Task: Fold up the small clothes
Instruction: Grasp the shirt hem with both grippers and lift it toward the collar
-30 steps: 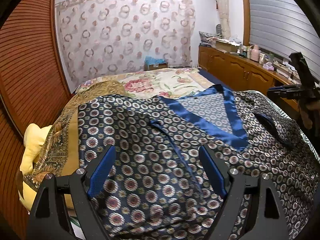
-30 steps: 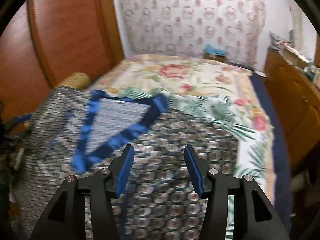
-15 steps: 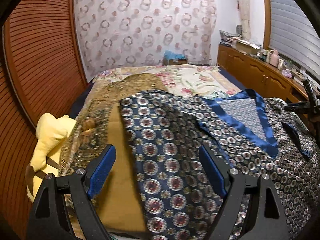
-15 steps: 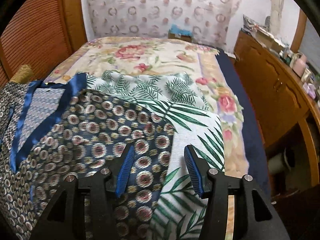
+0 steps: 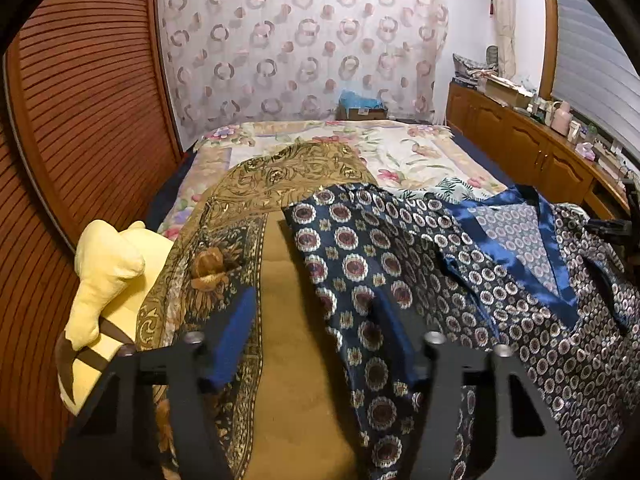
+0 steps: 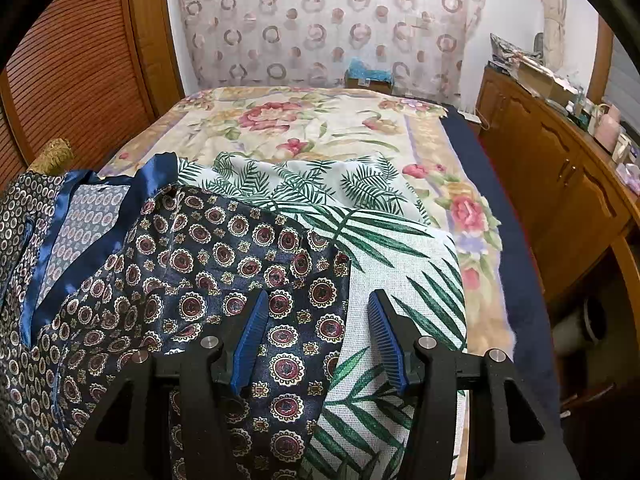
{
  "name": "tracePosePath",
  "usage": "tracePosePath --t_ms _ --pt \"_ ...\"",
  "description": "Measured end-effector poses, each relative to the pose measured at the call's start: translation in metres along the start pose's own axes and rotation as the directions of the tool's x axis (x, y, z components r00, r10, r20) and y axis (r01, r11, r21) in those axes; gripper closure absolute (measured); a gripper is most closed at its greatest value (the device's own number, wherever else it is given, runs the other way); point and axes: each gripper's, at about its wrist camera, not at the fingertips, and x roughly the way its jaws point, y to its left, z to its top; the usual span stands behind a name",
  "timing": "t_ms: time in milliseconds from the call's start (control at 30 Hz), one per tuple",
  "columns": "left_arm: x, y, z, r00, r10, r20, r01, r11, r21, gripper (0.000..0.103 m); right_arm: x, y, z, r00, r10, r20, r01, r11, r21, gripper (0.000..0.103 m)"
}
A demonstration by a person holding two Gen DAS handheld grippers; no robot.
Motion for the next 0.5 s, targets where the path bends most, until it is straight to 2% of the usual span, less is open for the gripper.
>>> tracePosePath --t_ms 67,333,400,433,500 --pt "0.003 -0.001 0.004 1.000 -0.014 -0.006 0.014 1.000 -0.003 0.052 0.000 0.000 -0.001 1.000 0.000 0.000 0.000 1.000 0.000 0.049" --pt "0.017 -0.004 0.016 0.998 -0.049 -0.032 0.048 0.999 -0.020 0.053 -0.006 0.001 0.001 1.000 -0.002 0.000 0.002 1.000 -0.002 0.049" --pt "0.019 -0.007 0.016 0.998 -0.055 -0.036 0.054 0.998 -0.015 0.062 -0.008 0.001 0.000 1.000 0.012 -0.008 -0.012 1.000 -0.004 0.049" --pt "0.018 -0.007 0.016 0.998 -0.059 -0.038 0.058 0.998 -0.014 0.070 -0.010 0.000 0.000 1.000 0.030 -0.009 -0.030 1.000 0.000 0.049" --pt "0.016 -0.010 0.017 0.997 -0.067 -0.032 0.066 0.998 -0.013 0.076 -0.013 -0.001 -0.002 0.998 0.062 -0.006 -0.062 0.998 0.006 0.049"
